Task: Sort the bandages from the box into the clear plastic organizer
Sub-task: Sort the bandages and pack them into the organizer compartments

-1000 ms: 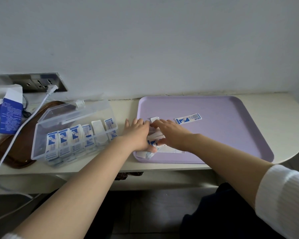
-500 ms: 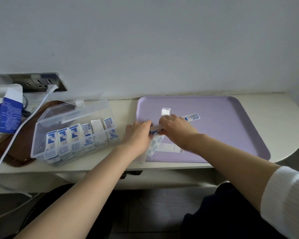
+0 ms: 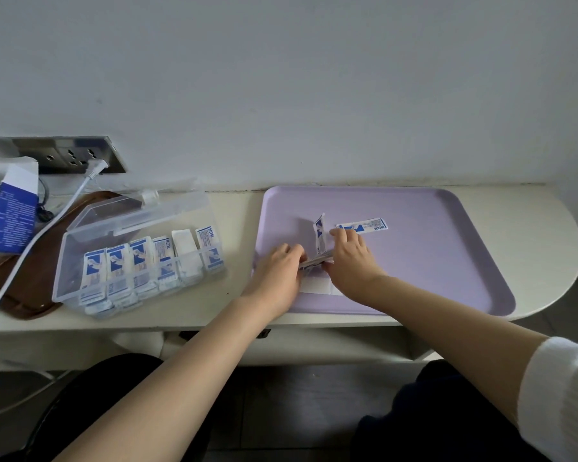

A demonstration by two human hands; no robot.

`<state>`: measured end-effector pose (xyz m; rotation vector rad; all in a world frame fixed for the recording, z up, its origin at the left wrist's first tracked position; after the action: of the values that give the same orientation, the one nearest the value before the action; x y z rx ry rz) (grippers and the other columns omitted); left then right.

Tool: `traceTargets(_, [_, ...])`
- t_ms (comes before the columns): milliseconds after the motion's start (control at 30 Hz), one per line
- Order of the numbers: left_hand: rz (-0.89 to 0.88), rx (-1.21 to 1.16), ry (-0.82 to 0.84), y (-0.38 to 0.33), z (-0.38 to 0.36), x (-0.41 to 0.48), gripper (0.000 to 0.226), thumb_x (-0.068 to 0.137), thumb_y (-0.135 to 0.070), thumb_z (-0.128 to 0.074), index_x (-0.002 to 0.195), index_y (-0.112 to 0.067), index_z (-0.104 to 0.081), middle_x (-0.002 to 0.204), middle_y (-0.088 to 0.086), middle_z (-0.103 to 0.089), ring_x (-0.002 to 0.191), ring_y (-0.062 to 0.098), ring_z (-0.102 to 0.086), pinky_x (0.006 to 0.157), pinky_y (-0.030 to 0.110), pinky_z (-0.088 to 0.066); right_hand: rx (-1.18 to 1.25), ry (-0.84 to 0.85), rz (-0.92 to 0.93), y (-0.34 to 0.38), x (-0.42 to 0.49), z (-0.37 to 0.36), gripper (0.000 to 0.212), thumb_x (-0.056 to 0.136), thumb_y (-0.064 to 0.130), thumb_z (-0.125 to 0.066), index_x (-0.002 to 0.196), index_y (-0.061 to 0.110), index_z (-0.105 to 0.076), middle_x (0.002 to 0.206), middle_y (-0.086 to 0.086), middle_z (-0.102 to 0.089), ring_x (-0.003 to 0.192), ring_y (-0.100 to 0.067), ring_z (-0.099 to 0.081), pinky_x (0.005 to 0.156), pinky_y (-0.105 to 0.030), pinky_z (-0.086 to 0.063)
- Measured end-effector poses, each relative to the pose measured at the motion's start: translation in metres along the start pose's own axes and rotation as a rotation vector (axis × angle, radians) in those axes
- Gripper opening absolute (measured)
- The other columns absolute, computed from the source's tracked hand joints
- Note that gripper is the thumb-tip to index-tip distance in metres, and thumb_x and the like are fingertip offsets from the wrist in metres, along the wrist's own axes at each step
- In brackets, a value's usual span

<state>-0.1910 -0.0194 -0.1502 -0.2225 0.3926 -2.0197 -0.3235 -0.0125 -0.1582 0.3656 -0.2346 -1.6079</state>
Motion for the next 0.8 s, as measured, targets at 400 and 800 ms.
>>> traceTargets(400, [-0.003,-0.076,0.003,0.0,-0.006,-0.001,0.024,0.094,-0.001,-0.039,0.117,-0.005,-0.044,0.115,0.013,-0.048,0.105,0.026,-0.044,0.084,0.029,-0.035,0.241,0.034,0.115,0.014,-0.003,-0.002,0.03,0.091,-0.003,-0.049,0.121,0.001,-0.049,0.127,-0.016,-0.043,0.109,-0.031,-0.05,0.081,-0.018,-0.032])
traceTargets(800, [0.168,0.046,-0.021,0.011,0.005,-0.004,0.017,0.095,-0.015,-0.044,0.109,-0.012,-0.051,0.112,0.005,-0.045,0.098,0.028,-0.05,0.069,0.035,-0.04,0.225,0.1,0.044,0.008,-0.001,0.0,0.041,0.087,-0.002,-0.05,0.127,0.005,-0.04,0.132,-0.015,-0.037,0.119,-0.029,-0.04,0.092,-0.023,-0.032])
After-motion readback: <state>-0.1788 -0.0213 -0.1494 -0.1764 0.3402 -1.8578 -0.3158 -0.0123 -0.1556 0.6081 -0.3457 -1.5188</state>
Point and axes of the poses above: each hand's wrist, its own x-axis towards the middle knuckle, its own z-axis out of the back of the hand, y = z × x, the point moved 3 cm from there along x, towards the middle knuckle
